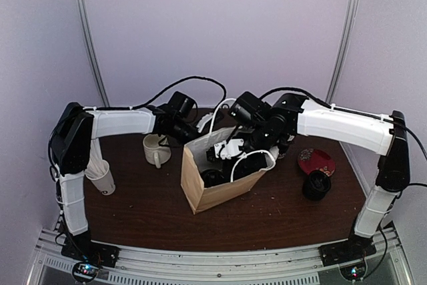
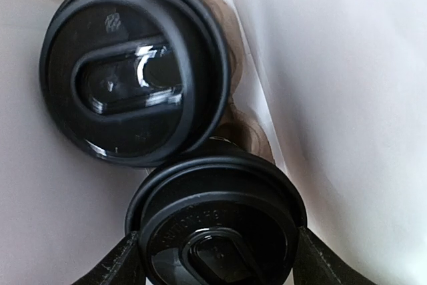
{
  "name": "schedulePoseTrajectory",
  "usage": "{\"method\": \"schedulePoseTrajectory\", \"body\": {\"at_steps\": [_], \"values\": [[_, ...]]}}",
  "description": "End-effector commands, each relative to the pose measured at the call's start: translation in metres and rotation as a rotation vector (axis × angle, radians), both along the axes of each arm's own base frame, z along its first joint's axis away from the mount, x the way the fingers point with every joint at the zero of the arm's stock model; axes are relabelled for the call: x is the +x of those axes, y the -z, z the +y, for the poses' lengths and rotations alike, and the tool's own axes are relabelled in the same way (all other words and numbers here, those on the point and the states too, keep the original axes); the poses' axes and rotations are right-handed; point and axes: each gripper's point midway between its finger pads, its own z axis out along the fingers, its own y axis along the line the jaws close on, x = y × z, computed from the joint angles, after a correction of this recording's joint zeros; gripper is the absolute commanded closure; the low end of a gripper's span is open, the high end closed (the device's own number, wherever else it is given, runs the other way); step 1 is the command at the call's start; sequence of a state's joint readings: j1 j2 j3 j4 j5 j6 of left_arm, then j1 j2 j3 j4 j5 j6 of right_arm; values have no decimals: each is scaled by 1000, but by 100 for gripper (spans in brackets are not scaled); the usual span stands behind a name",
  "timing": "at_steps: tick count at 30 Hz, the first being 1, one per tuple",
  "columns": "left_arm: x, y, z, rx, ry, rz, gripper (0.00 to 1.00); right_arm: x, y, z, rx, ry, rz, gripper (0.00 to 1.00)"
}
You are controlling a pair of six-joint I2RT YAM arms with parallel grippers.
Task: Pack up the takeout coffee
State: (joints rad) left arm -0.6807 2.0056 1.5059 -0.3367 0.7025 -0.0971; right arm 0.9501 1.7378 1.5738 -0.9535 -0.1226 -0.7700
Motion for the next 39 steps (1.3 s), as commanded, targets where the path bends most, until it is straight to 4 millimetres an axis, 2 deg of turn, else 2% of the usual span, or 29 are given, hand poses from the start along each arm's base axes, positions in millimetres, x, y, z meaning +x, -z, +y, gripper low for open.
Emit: {"method": "schedulePoseTrajectory", "body": {"at_steps": [1, 6, 9, 13, 18, 22, 28, 31, 34, 39], "values": [[-13, -22, -12, -110, 127, 77, 34, -37, 6, -6, -41, -25, 233, 72], [-23, -28, -15, -146, 182, 142, 39, -39, 4, -6, -59, -25, 261, 72], [-17, -24, -10, -111, 144, 99, 37, -33, 15, -6, -75, -23, 235, 71], [6, -31, 9, -48, 28, -15, 29, -24, 29, -3, -93, -19, 206, 71], [41, -49, 49, 19, -143, -129, 24, -16, 39, -3, -117, -8, 182, 64], [47, -68, 68, 26, -195, -186, 22, -16, 17, -3, -94, -4, 164, 52], [39, -88, 79, 35, -200, -233, 20, -27, -20, -8, -66, -23, 179, 26], [35, -94, 82, 34, -200, -244, 20, -32, -28, -11, -81, -24, 208, 17], [31, -96, 85, 36, -202, -246, 20, -33, -32, -12, -87, -21, 217, 4], [24, -107, 92, 43, -196, -281, 20, -30, -47, -12, -66, -2, 192, 0]]}}
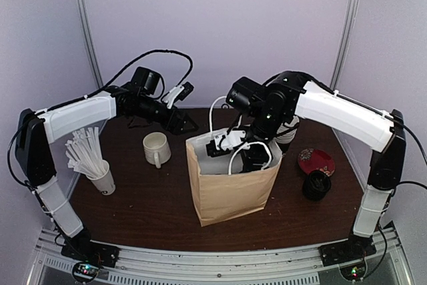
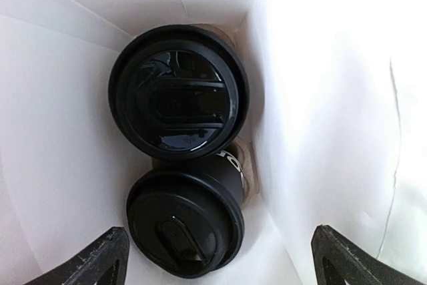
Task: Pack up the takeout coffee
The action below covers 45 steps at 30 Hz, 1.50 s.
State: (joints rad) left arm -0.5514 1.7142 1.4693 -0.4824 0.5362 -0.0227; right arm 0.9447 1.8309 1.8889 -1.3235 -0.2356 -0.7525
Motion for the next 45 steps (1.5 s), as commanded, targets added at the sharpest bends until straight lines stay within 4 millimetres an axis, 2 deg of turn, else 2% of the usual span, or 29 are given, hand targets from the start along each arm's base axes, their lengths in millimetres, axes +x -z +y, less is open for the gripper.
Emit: {"method": "schedulePoseTrajectory", "body": {"at_steps": [1, 4, 9, 11, 15, 18, 24, 31, 34, 38, 42, 45], "values": [[-8, -21, 9, 7, 3, -73, 20, -3, -14, -5, -1, 22, 1, 1], [-11, -44, 17, 7, -30, -118, 20, 4, -31, -6, 23, 36, -52, 0], [-21, -87, 43, 39, -120, -178, 20, 19, -53, -6, 70, 64, -139, 0], [-29, -100, 56, 58, -154, -196, 20, 22, -58, -6, 79, 69, -156, 1], [-41, -109, 86, 108, -278, -168, 22, 26, -71, -11, 94, 74, -194, 1], [-51, -110, 115, 170, -403, -130, 27, 28, -83, -16, 114, 77, -224, 2], [-82, -109, 185, 321, -649, -91, 33, 31, -110, -27, 159, 91, -298, 2], [-113, -107, 247, 459, -901, -27, 38, 42, -125, -34, 178, 132, -358, 2], [-110, -97, 254, 517, -927, -27, 43, 46, -140, -40, 215, 166, -385, 3], [-95, -87, 269, 630, -997, -41, 53, 46, -165, -54, 271, 196, -437, 3], [-80, -81, 285, 642, -1066, -24, 60, 45, -188, -70, 332, 233, -484, 3], [-72, -64, 293, 630, -1076, 41, 62, 46, -196, -82, 358, 265, -502, 3]]}}
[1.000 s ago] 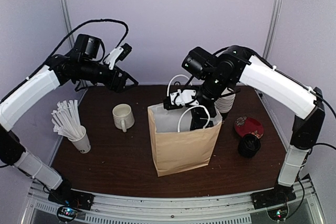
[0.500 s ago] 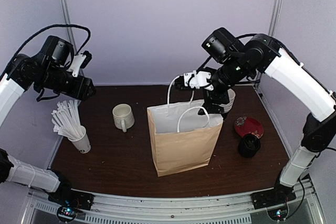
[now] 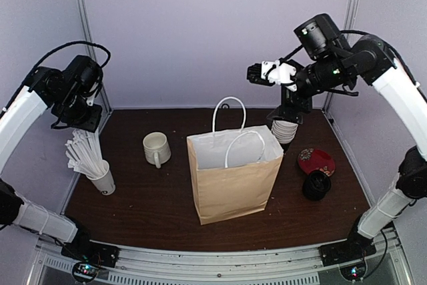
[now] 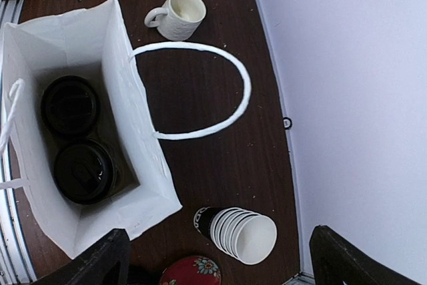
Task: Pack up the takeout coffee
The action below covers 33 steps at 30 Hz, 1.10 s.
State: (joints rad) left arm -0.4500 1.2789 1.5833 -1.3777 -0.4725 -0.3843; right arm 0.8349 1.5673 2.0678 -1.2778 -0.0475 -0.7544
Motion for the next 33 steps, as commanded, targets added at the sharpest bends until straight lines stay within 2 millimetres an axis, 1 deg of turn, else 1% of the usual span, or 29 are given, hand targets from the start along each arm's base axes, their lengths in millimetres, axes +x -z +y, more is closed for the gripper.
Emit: {"method": "schedulePoseTrajectory", "body": {"at_steps": [1, 3, 7, 12, 14, 18, 24, 25, 26, 28, 29, 33], "values": [[14, 15, 17, -26, -66, 12, 62, 2, -32, -21, 94, 62, -71, 3], [19, 24, 21, -43, -80, 25, 62, 5, -34, -29, 103, 87, -75, 3], [31, 35, 26, -48, -86, 23, 63, 11, -31, -40, 113, 123, -61, 3], [43, 45, 35, -50, -104, 27, 69, 13, -25, -46, 111, 146, -45, 3], [48, 48, 40, -46, -113, 21, 74, 14, -24, -49, 109, 156, -45, 3], [56, 57, 44, -49, -118, 33, 77, 16, -21, -54, 106, 170, -40, 3], [66, 62, 46, -48, -116, 26, 79, 17, -14, -56, 99, 181, -25, 3], [67, 62, 46, -46, -116, 24, 78, 17, -13, -55, 96, 182, -23, 3], [68, 63, 47, -42, -117, 27, 76, 18, -12, -55, 96, 180, -20, 3], [70, 65, 50, -32, -123, 32, 67, 18, -11, -54, 95, 180, -15, 3], [70, 65, 50, -29, -124, 32, 65, 18, -11, -53, 96, 179, -14, 3], [70, 61, 49, -36, -123, 20, 65, 18, -9, -52, 98, 174, -4, 3]]}}
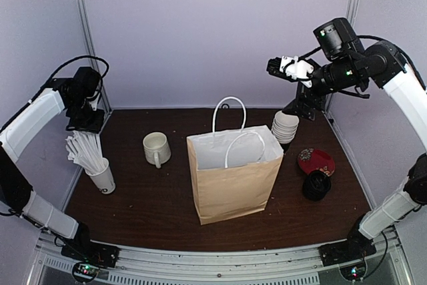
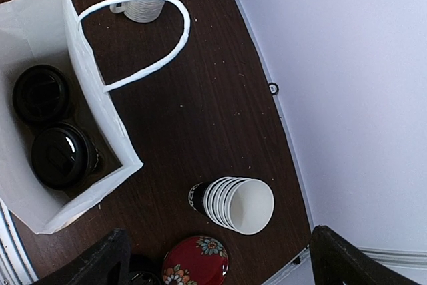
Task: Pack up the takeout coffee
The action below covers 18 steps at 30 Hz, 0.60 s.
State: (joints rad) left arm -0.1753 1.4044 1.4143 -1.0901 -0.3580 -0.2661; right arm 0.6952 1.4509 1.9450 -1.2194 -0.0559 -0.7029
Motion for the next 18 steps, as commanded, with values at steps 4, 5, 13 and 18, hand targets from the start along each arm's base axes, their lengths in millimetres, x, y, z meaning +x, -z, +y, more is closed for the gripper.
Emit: {"method": "schedulePoseTrajectory", "body": {"at_steps": [4, 5, 13, 18], "values": [[8, -14, 6, 24, -6, -59, 64, 0, 2, 2, 24, 2, 14, 3], [7, -16, 6, 19, -3, -65, 65, 0, 4, 2, 23, 0, 17, 3], [4, -41, -12, -80, 68, -133, 66, -1, 3, 3, 29, -6, 18, 3], [11, -42, -24, -121, 127, -143, 67, -1, 4, 3, 28, -6, 23, 3]]}}
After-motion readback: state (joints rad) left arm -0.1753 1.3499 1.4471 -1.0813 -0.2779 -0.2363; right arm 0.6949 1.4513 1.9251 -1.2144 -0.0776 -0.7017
